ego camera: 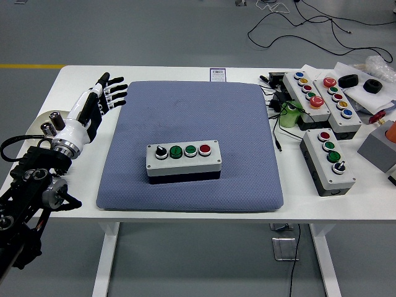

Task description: Pick up the button,place it on the desk,press the button,press the button

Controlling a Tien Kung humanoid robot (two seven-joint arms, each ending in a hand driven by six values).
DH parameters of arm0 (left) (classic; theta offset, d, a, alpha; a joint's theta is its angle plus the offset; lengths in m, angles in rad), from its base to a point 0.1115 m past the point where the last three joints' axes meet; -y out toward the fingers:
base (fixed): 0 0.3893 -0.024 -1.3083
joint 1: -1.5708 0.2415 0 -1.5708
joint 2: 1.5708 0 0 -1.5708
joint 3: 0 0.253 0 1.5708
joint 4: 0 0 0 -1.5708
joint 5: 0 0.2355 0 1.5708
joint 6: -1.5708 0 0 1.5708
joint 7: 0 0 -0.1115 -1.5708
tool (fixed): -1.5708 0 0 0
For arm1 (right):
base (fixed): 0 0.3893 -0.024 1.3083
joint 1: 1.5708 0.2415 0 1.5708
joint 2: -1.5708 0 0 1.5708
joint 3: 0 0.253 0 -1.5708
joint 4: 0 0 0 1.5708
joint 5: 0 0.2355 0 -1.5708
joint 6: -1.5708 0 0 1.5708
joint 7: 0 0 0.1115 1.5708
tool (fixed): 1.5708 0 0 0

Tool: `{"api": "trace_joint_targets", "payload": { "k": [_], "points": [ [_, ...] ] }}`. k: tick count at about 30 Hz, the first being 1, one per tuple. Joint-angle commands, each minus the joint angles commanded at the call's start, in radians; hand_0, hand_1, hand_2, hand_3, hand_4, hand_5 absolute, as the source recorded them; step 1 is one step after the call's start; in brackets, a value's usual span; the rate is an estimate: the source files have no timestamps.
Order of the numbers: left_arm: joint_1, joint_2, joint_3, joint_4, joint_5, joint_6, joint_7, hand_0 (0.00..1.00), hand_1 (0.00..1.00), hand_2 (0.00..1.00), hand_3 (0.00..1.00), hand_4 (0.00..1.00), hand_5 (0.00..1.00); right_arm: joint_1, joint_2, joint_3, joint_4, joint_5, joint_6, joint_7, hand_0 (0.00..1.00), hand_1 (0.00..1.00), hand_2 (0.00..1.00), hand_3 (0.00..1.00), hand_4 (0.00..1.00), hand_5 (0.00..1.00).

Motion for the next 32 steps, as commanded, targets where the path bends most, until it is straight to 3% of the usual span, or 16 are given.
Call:
{"api": "trace_joint_targets", "payload": {
  "k": [32],
  "points": [
    [0.0,0.003,0.005,-0.001,-0.008,0.021,0.002,0.722,0.78,0.793,0.77,0.681,0.998,0.001,0.002,0.005,0.0,0.0,-0.001,-0.003,0.671,0.645,0.686,0.629,0.308,0.176]
  ]
}}
